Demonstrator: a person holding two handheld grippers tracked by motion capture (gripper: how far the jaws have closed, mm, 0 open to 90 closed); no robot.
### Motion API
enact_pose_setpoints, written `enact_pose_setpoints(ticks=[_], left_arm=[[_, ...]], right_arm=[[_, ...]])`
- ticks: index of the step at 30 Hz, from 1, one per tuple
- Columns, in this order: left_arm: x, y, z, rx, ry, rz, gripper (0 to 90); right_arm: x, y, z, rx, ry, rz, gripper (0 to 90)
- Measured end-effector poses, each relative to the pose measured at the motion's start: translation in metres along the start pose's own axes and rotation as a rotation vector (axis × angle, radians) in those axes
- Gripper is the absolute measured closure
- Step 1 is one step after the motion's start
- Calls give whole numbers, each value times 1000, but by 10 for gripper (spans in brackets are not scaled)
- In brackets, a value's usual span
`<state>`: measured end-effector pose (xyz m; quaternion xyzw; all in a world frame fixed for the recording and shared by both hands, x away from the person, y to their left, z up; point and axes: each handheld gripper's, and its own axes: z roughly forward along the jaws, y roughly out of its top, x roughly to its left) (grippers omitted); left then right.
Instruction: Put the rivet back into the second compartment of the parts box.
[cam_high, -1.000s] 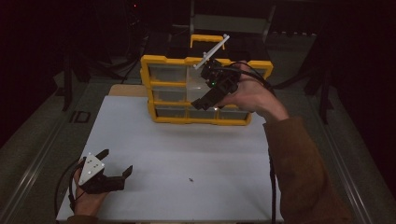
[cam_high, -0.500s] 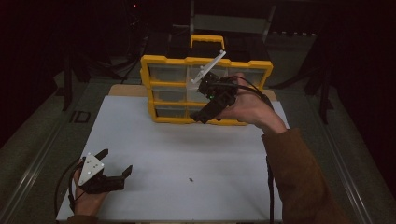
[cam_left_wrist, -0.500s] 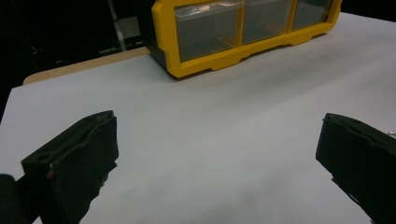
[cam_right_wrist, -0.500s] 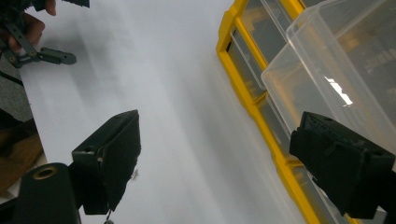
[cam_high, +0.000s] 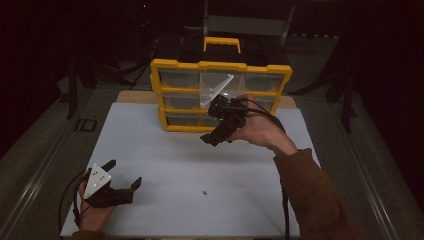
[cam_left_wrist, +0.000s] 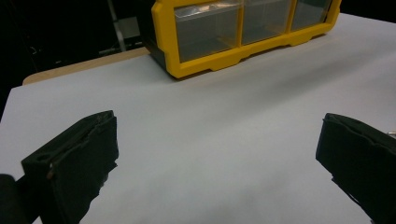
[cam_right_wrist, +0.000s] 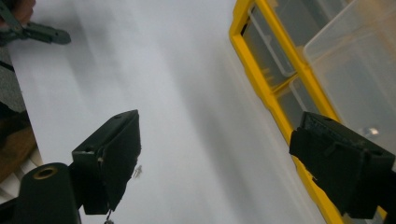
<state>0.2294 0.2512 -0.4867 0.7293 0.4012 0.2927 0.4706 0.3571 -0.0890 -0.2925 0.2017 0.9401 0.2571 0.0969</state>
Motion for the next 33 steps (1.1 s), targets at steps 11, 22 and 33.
enact_pose_setpoints(ticks=[11,22,33], left_arm=[[0,0,0,-2,1,-1,0],[0,0,0,-3,2,0,0],[0,0,-1,-2,3,2,0]], right_arm=[[2,-18,17,28,-7,7,144],[10,-29,30,39,-4,6,144],[15,-41,45,53,5,2,143]])
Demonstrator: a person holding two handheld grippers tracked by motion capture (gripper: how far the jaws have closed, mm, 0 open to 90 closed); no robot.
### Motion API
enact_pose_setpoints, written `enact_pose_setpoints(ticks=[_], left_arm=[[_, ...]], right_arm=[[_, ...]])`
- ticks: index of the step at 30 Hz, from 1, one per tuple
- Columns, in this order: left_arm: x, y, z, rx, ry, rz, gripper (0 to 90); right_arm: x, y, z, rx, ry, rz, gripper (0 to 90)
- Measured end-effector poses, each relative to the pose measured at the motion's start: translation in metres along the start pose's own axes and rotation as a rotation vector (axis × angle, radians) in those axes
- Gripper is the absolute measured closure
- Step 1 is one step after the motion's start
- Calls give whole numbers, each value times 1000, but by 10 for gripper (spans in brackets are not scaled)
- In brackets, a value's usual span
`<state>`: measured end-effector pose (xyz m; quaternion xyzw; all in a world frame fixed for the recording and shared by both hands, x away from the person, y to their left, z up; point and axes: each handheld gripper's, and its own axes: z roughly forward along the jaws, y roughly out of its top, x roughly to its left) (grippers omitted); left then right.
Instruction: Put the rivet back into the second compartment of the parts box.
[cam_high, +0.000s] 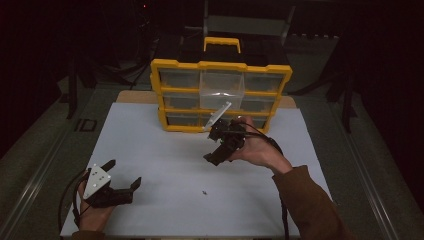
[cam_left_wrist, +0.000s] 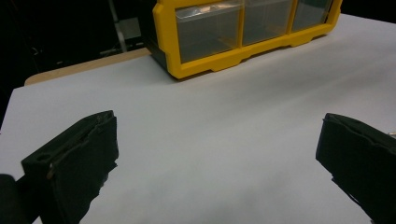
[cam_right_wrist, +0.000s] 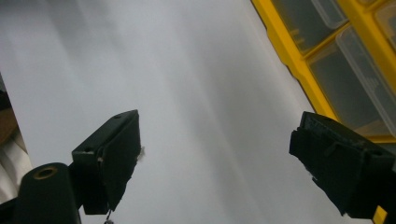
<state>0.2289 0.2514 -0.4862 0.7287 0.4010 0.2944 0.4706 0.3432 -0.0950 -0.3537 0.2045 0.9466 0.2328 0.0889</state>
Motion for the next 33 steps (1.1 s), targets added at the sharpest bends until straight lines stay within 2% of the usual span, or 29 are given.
enact_pose_setpoints(ticks=[11,33], left_arm=[[0,0,0,-1,1,-1,0],[0,0,-1,-3,0,-5,0]], right_arm=[[8,-7,12,-3,18,-11,144],[25,-17,41,31,42,-29,147]])
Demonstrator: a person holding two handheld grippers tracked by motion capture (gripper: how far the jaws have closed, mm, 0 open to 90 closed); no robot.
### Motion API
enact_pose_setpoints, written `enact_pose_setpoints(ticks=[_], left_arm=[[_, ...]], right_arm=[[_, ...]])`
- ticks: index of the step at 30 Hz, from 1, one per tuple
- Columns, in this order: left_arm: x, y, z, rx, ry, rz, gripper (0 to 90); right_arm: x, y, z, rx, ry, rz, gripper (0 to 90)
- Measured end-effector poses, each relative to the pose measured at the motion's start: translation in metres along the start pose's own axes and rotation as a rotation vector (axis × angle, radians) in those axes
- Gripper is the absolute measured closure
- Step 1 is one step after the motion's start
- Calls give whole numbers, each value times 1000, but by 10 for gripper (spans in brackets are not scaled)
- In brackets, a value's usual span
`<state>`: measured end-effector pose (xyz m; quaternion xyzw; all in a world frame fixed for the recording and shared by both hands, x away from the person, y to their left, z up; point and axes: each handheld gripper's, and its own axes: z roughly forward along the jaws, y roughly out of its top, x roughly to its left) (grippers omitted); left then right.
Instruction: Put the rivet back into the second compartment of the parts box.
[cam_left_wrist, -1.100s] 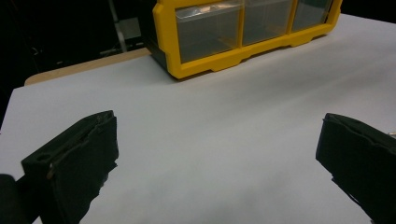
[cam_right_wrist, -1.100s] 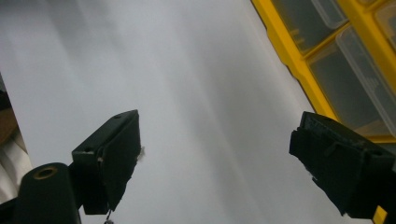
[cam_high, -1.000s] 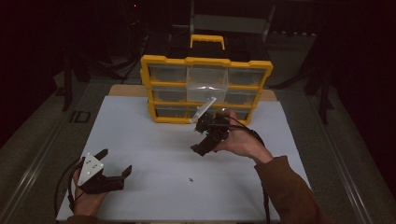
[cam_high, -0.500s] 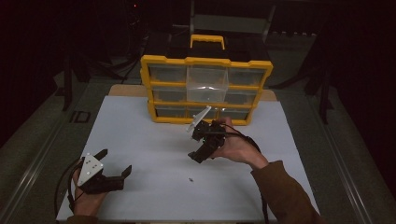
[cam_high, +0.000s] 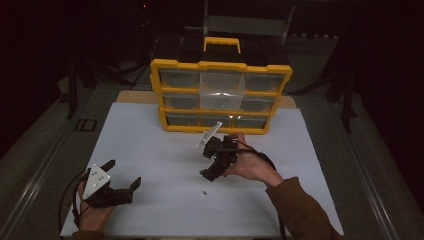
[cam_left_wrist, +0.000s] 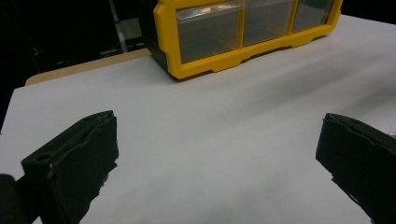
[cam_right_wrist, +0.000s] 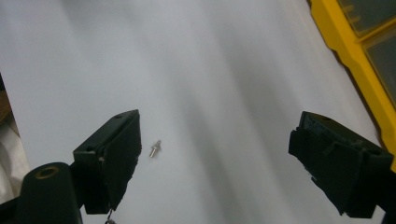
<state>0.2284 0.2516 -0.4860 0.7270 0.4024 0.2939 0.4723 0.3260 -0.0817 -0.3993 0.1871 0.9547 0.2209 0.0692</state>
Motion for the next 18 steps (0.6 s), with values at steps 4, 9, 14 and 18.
enact_pose_setpoints(ticks=[4,9,14,18], left_arm=[[0,0,0,0,0,0,0],[0,0,0,-2,1,-2,0],[0,0,0,-3,1,-1,0],[0,0,0,-4,1,-1,0]], right_arm=[[3,-2,6,8,8,-3,146],[5,-4,11,17,6,-4,144],[8,-6,17,23,14,-5,144],[11,-7,24,33,20,-18,144]])
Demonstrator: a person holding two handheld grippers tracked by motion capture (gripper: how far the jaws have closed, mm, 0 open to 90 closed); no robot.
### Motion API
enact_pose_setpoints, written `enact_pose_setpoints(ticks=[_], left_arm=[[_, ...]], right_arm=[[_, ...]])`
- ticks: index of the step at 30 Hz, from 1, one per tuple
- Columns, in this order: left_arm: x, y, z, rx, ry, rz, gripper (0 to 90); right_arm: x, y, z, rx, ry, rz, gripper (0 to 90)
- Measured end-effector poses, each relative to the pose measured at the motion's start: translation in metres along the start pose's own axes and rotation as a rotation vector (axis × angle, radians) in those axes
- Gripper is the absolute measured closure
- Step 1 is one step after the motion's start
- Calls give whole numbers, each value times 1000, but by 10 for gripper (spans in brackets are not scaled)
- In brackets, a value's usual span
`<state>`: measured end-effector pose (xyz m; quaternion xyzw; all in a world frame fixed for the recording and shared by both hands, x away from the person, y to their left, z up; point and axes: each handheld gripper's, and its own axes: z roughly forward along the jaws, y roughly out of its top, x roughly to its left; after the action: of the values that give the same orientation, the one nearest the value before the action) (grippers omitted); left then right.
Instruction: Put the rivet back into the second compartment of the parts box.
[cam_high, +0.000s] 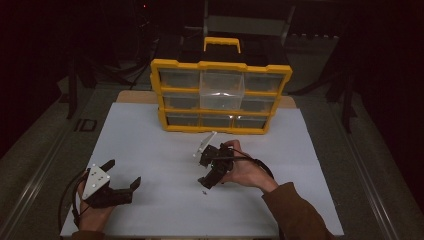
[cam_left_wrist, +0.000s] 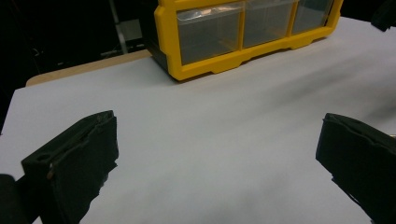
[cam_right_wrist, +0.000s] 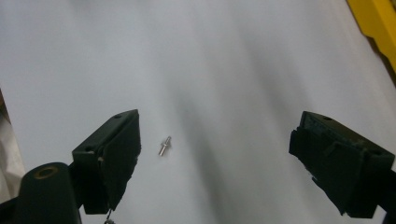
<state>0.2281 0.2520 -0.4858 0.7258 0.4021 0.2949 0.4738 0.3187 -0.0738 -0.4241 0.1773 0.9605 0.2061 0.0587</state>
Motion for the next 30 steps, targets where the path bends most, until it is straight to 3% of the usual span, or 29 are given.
enact_pose_setpoints(ticks=[9,18,30], left_arm=[[0,0,0,-1,0,0,0],[0,0,0,1,0,1,0],[0,0,-1,0,0,1,0]], right_arm=[[7,-5,18,54,22,2,145],[11,-10,35,64,33,14,149],[18,-13,61,130,30,25,223]])
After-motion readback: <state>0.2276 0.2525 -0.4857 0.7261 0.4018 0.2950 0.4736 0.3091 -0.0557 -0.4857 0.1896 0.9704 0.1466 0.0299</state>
